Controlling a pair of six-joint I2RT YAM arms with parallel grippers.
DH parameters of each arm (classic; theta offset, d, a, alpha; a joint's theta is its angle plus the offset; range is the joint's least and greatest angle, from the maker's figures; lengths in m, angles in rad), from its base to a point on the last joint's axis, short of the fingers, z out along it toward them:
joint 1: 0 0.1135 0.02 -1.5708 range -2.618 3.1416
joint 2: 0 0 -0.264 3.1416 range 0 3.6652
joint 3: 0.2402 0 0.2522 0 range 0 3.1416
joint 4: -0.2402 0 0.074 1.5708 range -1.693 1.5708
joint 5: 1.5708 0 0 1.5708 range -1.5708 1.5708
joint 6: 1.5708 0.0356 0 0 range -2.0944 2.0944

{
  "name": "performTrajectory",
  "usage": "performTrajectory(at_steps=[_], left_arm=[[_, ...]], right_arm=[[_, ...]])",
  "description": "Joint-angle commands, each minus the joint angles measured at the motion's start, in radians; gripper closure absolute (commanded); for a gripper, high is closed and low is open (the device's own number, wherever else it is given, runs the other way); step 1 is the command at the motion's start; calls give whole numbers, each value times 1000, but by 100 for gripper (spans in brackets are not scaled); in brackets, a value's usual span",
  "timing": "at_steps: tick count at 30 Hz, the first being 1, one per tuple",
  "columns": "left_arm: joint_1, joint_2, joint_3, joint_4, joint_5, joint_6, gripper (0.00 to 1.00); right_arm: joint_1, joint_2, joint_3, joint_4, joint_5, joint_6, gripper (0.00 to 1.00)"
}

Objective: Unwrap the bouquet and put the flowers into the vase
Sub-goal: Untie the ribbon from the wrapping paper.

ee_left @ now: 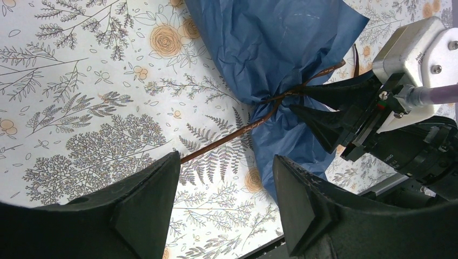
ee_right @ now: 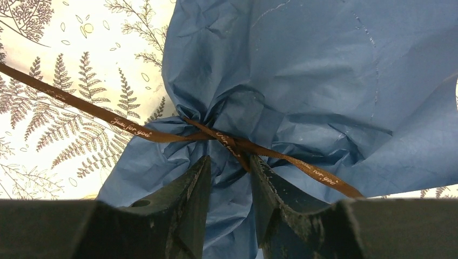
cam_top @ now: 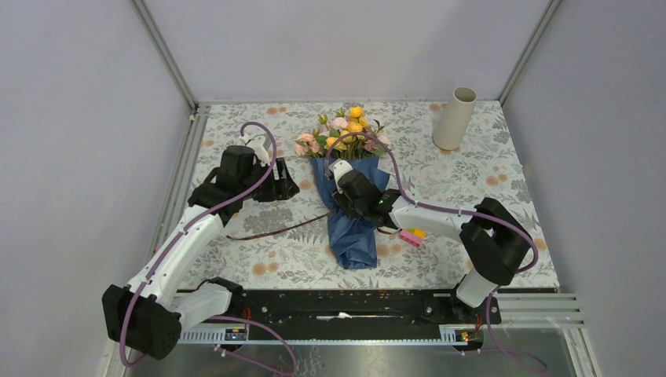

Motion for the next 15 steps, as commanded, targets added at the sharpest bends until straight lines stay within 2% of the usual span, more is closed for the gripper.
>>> performTrajectory(at_steps=[1, 5, 12, 15], left_arm=[[11, -25, 0, 43, 32, 10, 32], [16, -24, -3, 45, 41, 10, 32], [15, -33, -29, 73, 93, 0, 32], [6, -45, -42, 84, 102, -16, 33]], right_arm=[[9, -1, 3, 18, 36, -5, 60], [9, 18, 14, 20, 64, -13, 65], [9, 14, 17, 32, 135, -9, 96], [9, -68, -19, 65, 139, 20, 100]])
